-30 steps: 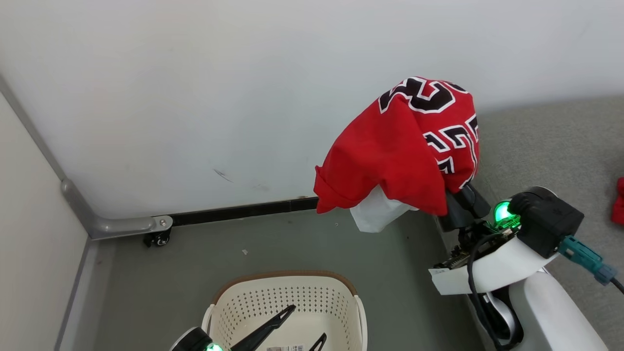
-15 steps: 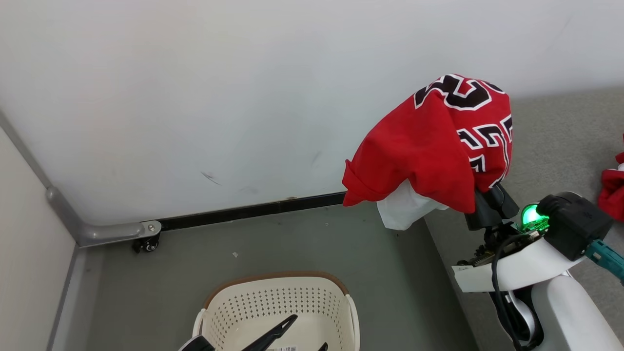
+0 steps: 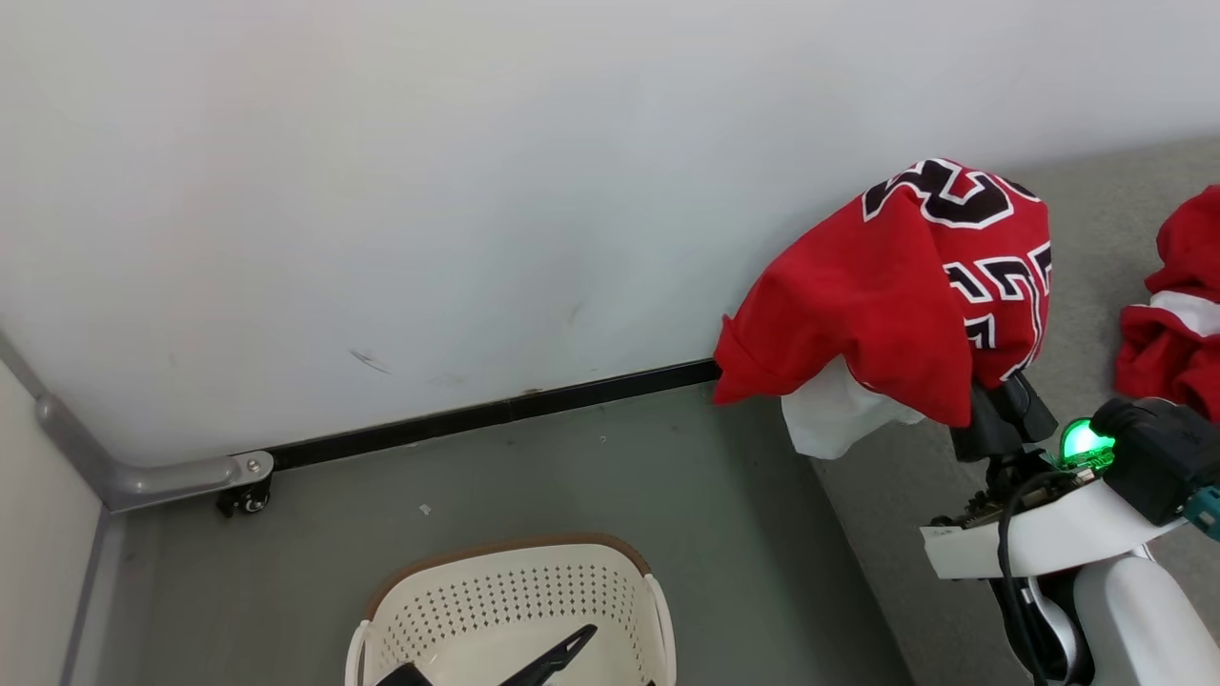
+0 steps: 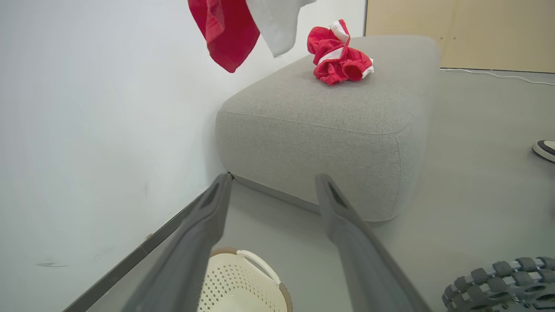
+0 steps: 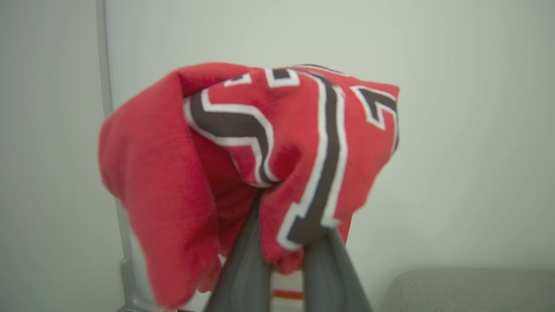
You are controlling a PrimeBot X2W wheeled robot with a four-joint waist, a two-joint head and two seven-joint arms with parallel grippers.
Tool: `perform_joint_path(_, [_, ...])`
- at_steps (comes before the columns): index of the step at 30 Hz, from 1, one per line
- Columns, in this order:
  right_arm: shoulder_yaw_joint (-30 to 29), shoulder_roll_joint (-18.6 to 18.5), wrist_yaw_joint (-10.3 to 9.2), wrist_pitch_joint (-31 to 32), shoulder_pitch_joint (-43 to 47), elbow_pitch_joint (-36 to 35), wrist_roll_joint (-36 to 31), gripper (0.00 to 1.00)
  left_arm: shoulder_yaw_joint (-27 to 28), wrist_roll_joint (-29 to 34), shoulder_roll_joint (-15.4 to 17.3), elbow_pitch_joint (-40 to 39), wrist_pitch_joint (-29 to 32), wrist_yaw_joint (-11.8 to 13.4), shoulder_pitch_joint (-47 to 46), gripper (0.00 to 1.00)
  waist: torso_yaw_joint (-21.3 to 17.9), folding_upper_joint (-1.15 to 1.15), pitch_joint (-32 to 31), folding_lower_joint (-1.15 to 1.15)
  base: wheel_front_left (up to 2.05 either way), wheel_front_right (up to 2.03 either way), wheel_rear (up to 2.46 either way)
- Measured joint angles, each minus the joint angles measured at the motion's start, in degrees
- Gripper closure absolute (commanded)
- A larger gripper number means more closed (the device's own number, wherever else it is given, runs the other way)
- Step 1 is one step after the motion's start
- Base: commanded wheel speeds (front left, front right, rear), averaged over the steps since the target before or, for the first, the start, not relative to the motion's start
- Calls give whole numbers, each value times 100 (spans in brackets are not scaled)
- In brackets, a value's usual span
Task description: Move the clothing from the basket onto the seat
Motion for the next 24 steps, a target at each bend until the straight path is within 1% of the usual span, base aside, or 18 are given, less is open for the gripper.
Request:
perform_joint_path(10, [-344, 1, 0, 0, 109, -124, -86, 100, -215, -9, 4, 7, 0, -1, -3, 0, -338, 0, 41, 0, 0, 0, 0])
perform_joint_path(24, [-748, 43, 0, 0, 337, -237, -159, 100, -201, -110, 0, 20, 0, -1, -118, 0, -861, 0, 124, 0, 0, 0, 0])
